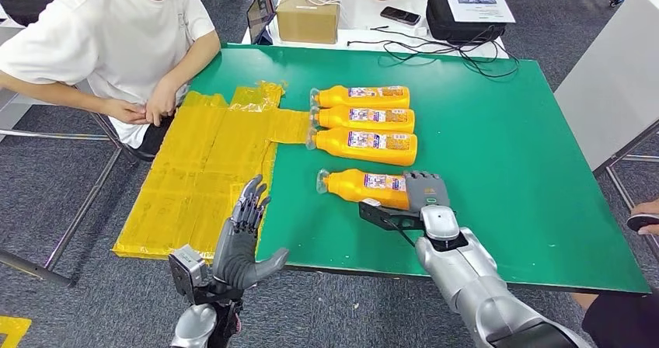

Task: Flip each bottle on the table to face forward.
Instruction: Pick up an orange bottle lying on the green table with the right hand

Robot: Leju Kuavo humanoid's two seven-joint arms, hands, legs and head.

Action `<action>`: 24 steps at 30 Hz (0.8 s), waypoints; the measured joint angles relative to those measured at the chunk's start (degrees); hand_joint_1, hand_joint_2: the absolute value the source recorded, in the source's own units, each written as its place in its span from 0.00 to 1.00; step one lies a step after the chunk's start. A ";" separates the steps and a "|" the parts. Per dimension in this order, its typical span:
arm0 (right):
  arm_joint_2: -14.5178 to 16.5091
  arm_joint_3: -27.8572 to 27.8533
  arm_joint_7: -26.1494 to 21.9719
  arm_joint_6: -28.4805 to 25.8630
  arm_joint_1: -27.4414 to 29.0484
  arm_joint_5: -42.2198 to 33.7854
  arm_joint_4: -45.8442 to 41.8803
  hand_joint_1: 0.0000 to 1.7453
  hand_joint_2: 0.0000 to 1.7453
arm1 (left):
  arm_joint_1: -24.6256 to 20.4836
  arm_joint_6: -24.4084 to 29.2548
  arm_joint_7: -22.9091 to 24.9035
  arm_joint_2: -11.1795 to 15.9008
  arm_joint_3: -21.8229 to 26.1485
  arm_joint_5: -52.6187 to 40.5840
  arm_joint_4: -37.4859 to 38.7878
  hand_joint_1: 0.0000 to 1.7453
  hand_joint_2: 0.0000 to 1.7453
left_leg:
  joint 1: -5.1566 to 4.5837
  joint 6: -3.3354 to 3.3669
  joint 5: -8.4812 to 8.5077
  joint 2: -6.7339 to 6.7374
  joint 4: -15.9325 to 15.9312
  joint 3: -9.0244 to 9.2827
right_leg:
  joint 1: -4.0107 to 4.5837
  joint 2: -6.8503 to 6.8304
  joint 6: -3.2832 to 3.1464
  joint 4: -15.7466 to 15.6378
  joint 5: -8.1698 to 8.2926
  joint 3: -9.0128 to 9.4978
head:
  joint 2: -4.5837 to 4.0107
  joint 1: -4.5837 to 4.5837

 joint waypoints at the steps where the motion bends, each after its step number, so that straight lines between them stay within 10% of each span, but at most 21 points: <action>1: -0.03 -0.56 -0.82 0.01 -0.07 -0.83 0.50 1.00 1.00 | -0.12 -0.09 -0.01 0.01 -0.03 0.04 0.23 0.00 1.00 | 0.00 0.00 0.00 0.01 0.00 0.02 | 0.00 0.00 0.00 -0.01 0.00 0.02 | 0.00 -0.01; 24: -0.15 -5.01 -4.59 -0.11 -0.21 -4.03 3.71 1.00 1.00 | -0.97 -0.57 -0.25 0.02 -0.14 0.54 2.67 0.00 1.00 | 0.01 0.04 -0.06 0.05 -0.01 0.49 | 0.01 0.02 0.00 -0.06 -0.02 0.44 | 0.00 0.01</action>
